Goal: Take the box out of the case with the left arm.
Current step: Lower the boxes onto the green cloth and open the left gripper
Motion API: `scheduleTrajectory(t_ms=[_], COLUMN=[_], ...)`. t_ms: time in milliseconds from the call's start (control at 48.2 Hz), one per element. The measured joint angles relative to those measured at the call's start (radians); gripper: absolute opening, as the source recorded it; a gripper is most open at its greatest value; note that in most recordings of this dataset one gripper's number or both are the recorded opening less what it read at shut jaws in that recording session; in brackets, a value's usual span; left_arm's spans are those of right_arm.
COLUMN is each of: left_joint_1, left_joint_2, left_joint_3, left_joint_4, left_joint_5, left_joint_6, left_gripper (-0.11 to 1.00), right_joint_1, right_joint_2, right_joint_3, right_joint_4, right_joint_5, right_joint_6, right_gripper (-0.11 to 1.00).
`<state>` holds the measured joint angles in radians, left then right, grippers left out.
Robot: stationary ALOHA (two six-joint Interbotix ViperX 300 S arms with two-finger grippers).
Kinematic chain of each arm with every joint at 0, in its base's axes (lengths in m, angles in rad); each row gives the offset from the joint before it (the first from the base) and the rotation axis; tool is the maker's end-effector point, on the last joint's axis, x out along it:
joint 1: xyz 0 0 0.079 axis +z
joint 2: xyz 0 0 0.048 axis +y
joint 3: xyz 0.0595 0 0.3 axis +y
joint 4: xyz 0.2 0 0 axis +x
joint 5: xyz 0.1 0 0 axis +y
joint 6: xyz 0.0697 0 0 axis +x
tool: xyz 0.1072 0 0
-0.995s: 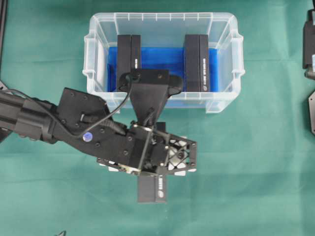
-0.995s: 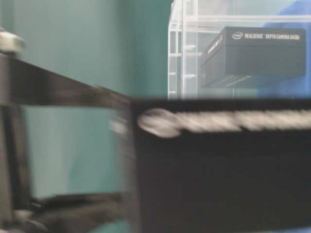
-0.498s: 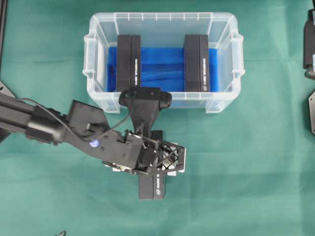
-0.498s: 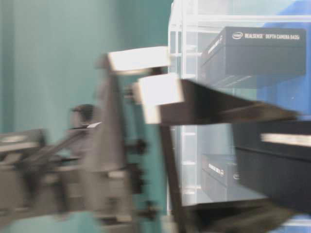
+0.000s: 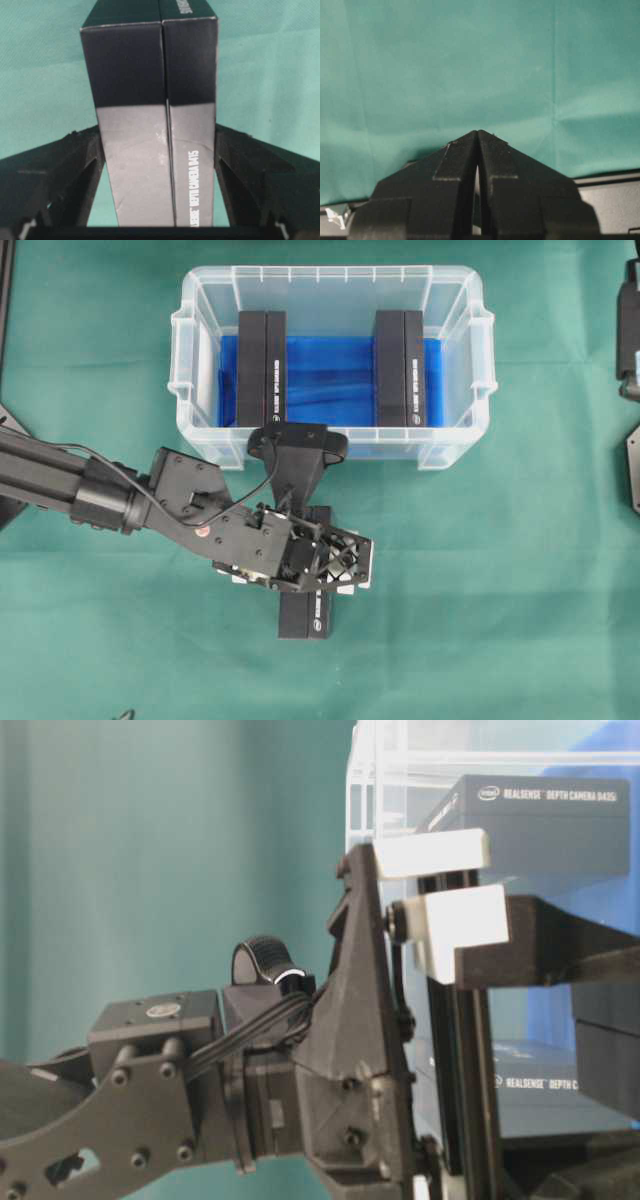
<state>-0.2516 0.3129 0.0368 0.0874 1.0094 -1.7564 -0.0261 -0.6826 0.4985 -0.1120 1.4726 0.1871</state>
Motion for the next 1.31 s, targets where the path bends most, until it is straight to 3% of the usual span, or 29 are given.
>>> scheduleTrajectory(t_ms=[290,394,456,954,1307], left_joint_1=[0.005,0.009,0.009,0.011,0.011], left_joint_2=[0.0,0.0,0.0,-0.005,-0.037], left_joint_3=[0.002,0.0,0.0,-0.014,-0.149], left_joint_4=[-0.02,-0.026,-0.028,-0.029,-0.029], left_joint_5=[-0.006,-0.008,-0.008,0.003,0.17], left_joint_6=[0.008,-0.002,-0.002,-0.003,0.015], left_gripper=[0.64,0.86,0.91,0.9,0.9], right_joint_1=[0.0,0.0,0.0,0.0,0.0], right_joint_2=[-0.002,-0.002,-0.002,-0.002,-0.002], right_joint_3=[0.0,-0.002,-0.002,0.0,-0.002], right_joint_4=[0.0,0.0,-0.002,-0.002,-0.002], right_joint_5=[0.0,0.0,0.0,0.0,0.0], right_joint_6=[0.0,-0.002,0.0,0.0,0.0], right_gripper=[0.02,0.02,0.02,0.02,0.02])
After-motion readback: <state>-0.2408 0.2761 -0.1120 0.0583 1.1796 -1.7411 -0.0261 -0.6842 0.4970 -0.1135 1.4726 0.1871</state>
